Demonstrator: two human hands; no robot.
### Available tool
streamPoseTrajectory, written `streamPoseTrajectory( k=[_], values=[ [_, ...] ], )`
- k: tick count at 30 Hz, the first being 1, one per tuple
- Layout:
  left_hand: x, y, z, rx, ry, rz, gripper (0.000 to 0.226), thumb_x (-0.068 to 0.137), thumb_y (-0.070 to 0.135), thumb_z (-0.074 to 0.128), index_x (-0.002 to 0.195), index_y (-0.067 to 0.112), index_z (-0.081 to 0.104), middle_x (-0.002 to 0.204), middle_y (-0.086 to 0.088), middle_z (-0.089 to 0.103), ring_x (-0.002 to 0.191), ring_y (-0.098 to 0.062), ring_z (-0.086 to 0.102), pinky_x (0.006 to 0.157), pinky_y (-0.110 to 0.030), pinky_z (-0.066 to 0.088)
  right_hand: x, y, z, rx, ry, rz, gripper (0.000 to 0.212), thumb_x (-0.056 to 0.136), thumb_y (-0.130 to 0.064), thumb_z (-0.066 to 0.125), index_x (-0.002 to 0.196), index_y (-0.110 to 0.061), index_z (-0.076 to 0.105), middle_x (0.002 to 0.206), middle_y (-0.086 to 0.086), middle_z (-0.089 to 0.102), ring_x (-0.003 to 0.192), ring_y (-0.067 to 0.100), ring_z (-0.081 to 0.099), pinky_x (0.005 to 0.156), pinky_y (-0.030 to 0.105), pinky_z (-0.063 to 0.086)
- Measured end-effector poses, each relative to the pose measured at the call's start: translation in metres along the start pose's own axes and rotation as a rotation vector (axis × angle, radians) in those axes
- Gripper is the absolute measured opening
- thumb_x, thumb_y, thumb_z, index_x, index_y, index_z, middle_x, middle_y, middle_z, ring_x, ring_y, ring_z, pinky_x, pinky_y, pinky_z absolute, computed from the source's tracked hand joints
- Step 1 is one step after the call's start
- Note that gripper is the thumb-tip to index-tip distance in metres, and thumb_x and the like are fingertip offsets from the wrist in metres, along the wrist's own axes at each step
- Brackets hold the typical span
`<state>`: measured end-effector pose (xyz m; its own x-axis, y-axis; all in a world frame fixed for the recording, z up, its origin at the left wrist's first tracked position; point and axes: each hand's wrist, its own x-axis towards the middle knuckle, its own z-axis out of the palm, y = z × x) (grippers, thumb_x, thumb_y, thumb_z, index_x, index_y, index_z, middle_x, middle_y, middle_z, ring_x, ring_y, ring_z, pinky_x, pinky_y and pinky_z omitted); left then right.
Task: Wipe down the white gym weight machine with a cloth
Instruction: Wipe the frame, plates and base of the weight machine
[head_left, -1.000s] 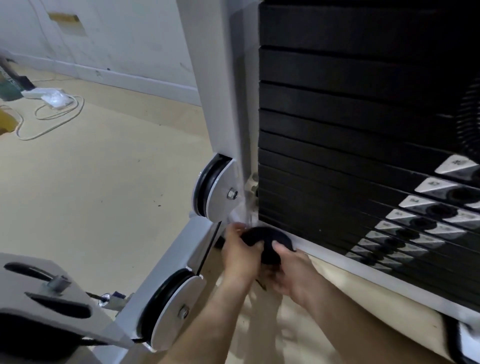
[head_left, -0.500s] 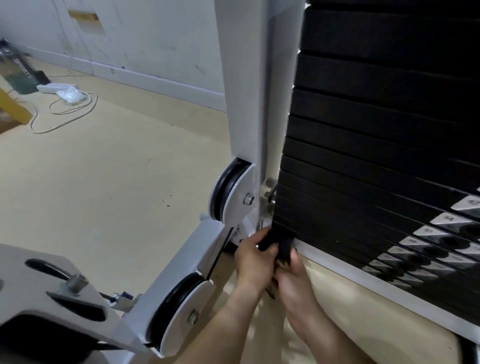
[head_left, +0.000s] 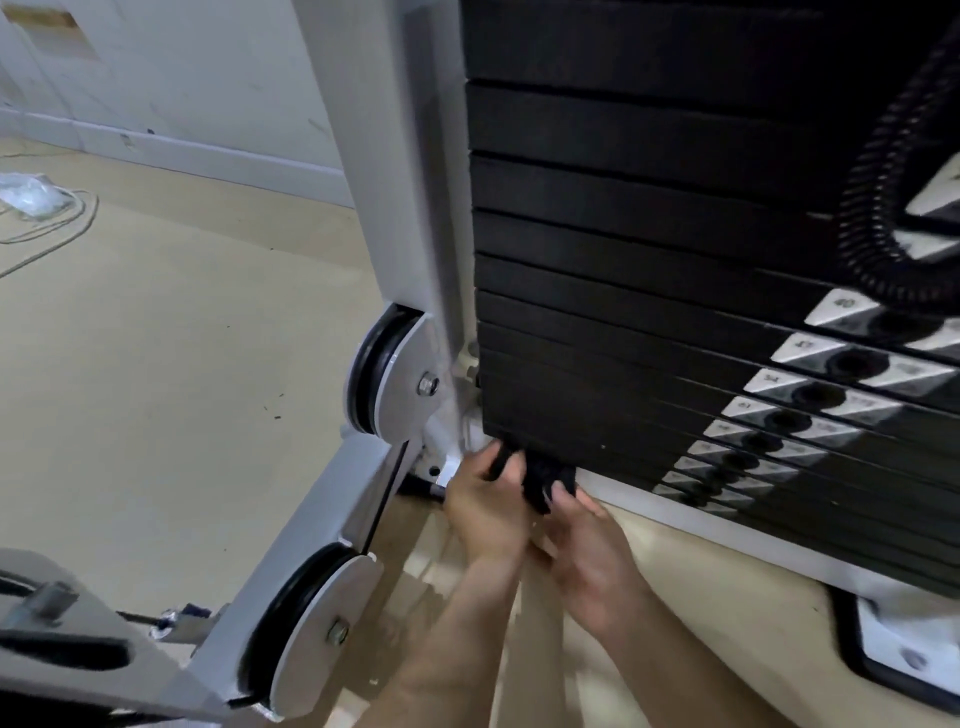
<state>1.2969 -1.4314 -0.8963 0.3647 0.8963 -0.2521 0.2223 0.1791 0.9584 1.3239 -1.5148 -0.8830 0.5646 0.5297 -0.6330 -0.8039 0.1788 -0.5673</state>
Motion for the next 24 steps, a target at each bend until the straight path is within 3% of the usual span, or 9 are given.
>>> streamPoseTrajectory(
  k=[3,6,9,11,13,16,19,24],
  values=[
    [-0.017,-0.007,0.015,0.088,-0.136,0.032,0.016,0.08,0.021,0.066,0.075,0.037,0.069,0.076,0.01,0.071,0.075,-0.007,0.067,0.075,-0.032,0.055,-0.005,-0.006,-0.016,0.136,0.024,0.004,0.021,0.097,-0.017,0.054,0.114,-0.013,0.066,0.089,0.006,0.075,0.072,0.016,0.072,0.057,0.027,0.056],
    [-0.02,-0.008,0.021,0.26,-0.21,0.096,0.022,0.079,0.016,0.067,0.075,0.034,0.056,0.079,0.013,0.065,0.076,-0.003,0.061,0.071,-0.022,0.047,-0.008,-0.009,-0.02,0.209,0.007,-0.008,0.029,0.095,-0.011,0.054,0.124,-0.009,0.061,0.094,0.013,0.073,0.07,0.02,0.073,0.054,0.028,0.057],
    [0.002,-0.006,-0.004,0.205,-0.003,0.08,0.025,0.084,0.01,0.062,0.076,0.028,0.047,0.08,0.002,0.062,0.077,-0.017,0.06,0.073,-0.03,0.048,-0.002,-0.003,0.005,0.039,-0.092,0.038,0.031,0.096,-0.007,0.051,0.125,-0.013,0.061,0.098,0.01,0.073,0.073,0.019,0.071,0.059,0.03,0.055],
    [0.021,-0.005,-0.026,0.117,0.142,0.01,0.017,0.088,0.01,0.061,0.08,0.021,0.052,0.082,-0.002,0.063,0.081,-0.024,0.062,0.074,-0.033,0.049,0.006,0.005,0.035,-0.138,-0.161,0.076,0.033,0.098,-0.006,0.046,0.121,-0.022,0.062,0.104,0.009,0.073,0.083,0.022,0.07,0.065,0.032,0.053],
    [0.027,-0.004,-0.031,0.09,0.155,-0.011,0.007,0.09,0.011,0.061,0.091,0.018,0.061,0.088,0.0,0.067,0.086,-0.02,0.064,0.08,-0.032,0.051,0.011,0.01,0.053,-0.17,-0.132,0.085,0.033,0.099,-0.005,0.044,0.117,-0.024,0.064,0.105,0.008,0.074,0.093,0.023,0.07,0.068,0.032,0.053],
    [0.01,-0.007,-0.004,0.048,0.12,-0.032,0.018,0.09,0.014,0.064,0.107,0.017,0.066,0.102,0.001,0.068,0.097,-0.015,0.063,0.093,-0.031,0.049,0.008,0.0,0.036,-0.032,-0.073,0.098,0.03,0.1,-0.008,0.043,0.115,-0.021,0.066,0.101,0.007,0.075,0.089,0.02,0.072,0.066,0.029,0.055],
    [-0.019,-0.024,0.026,0.128,0.013,-0.004,0.016,0.087,0.017,0.067,0.103,0.019,0.067,0.096,0.005,0.068,0.095,-0.014,0.064,0.087,-0.023,0.046,-0.006,-0.012,-0.011,0.119,-0.014,0.087,0.029,0.101,-0.012,0.041,0.114,-0.019,0.065,0.089,0.004,0.076,0.07,0.015,0.073,0.051,0.025,0.054],
    [-0.066,-0.045,0.071,0.395,-0.219,0.193,0.016,0.083,0.02,0.072,0.099,0.025,0.071,0.099,0.016,0.058,0.085,0.0,0.053,0.077,-0.005,0.034,-0.032,-0.026,-0.082,0.176,0.142,0.028,0.029,0.099,-0.015,0.044,0.117,-0.022,0.066,0.085,-0.001,0.074,0.083,0.017,0.065,0.064,0.031,0.051]
  ],
)
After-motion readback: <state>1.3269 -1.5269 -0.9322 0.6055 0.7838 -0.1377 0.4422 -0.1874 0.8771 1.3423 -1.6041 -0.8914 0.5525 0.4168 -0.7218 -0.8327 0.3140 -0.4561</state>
